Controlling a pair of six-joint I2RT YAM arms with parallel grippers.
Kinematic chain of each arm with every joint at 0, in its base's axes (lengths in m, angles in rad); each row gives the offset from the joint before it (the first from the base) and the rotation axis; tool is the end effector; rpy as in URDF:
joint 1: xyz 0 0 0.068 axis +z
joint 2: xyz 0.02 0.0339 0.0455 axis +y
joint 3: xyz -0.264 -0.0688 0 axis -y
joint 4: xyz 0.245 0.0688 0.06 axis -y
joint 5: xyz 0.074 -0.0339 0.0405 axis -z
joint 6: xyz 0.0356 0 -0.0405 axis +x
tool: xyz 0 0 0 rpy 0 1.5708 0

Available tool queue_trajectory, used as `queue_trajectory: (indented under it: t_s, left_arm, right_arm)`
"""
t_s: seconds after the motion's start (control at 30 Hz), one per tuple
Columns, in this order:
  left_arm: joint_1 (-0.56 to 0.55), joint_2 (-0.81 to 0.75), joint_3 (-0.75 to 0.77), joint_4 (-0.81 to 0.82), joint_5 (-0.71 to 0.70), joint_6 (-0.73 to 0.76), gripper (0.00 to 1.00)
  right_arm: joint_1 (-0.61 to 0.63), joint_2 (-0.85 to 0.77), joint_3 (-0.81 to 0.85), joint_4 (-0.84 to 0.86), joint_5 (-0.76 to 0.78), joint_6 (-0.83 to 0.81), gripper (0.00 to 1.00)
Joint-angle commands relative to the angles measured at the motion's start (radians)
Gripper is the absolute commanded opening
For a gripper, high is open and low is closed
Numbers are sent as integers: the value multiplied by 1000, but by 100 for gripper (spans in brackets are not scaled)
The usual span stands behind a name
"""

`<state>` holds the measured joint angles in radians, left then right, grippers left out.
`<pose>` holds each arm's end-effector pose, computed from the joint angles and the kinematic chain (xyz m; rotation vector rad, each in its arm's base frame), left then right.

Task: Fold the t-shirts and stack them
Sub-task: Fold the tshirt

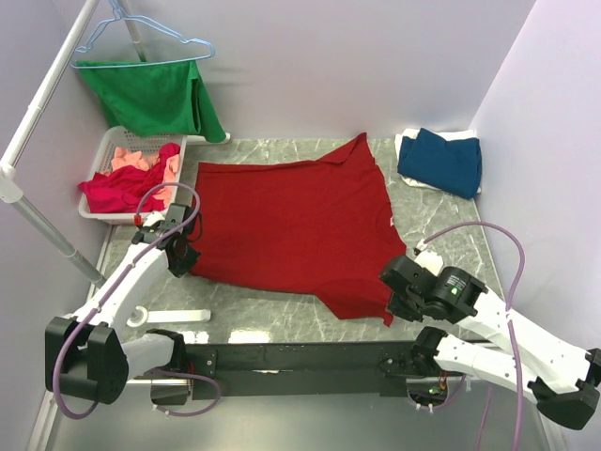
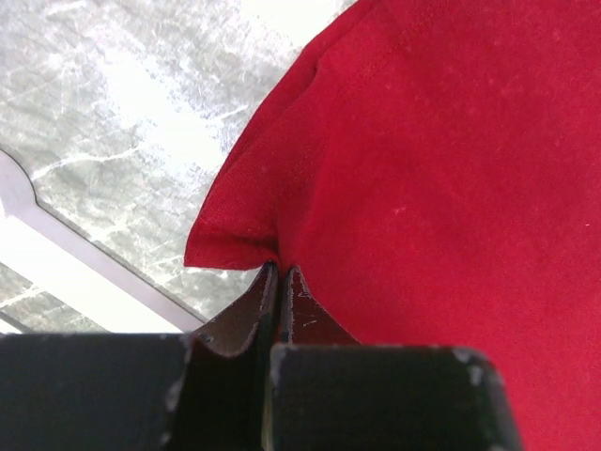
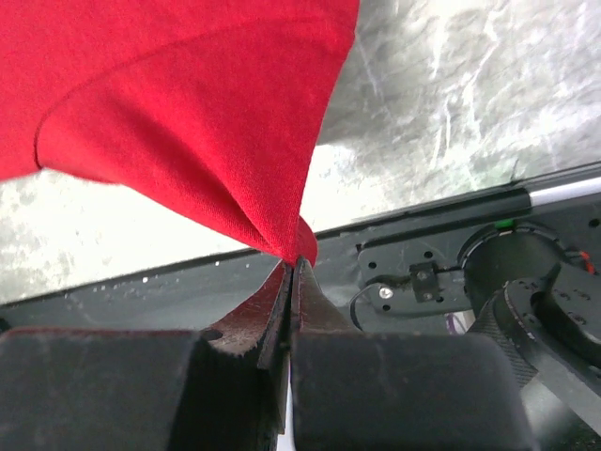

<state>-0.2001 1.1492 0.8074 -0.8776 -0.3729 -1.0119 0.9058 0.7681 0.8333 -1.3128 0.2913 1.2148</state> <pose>0.1984 -0.0270 0.2282 -1.1240 2.3914 0.1424 0.0729 0.0763 0.2703 0.4838 2.6832 0.1923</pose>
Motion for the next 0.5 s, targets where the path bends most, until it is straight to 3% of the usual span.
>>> queue_trajectory:
  t_s: [0.0, 0.17, 0.47]
  left_arm:
    - [-7, -22, 4, -21, -6, -17, 1]
    - [-7, 27, 38, 0, -15, -19, 1]
    - [-7, 156, 171, 37, -73, -2, 1]
  right_arm:
    - [4, 11, 66, -97, 107, 8, 0]
    - [-37, 163, 150, -11, 232, -55, 0]
    - [-218, 280, 217, 236, 263, -268, 0]
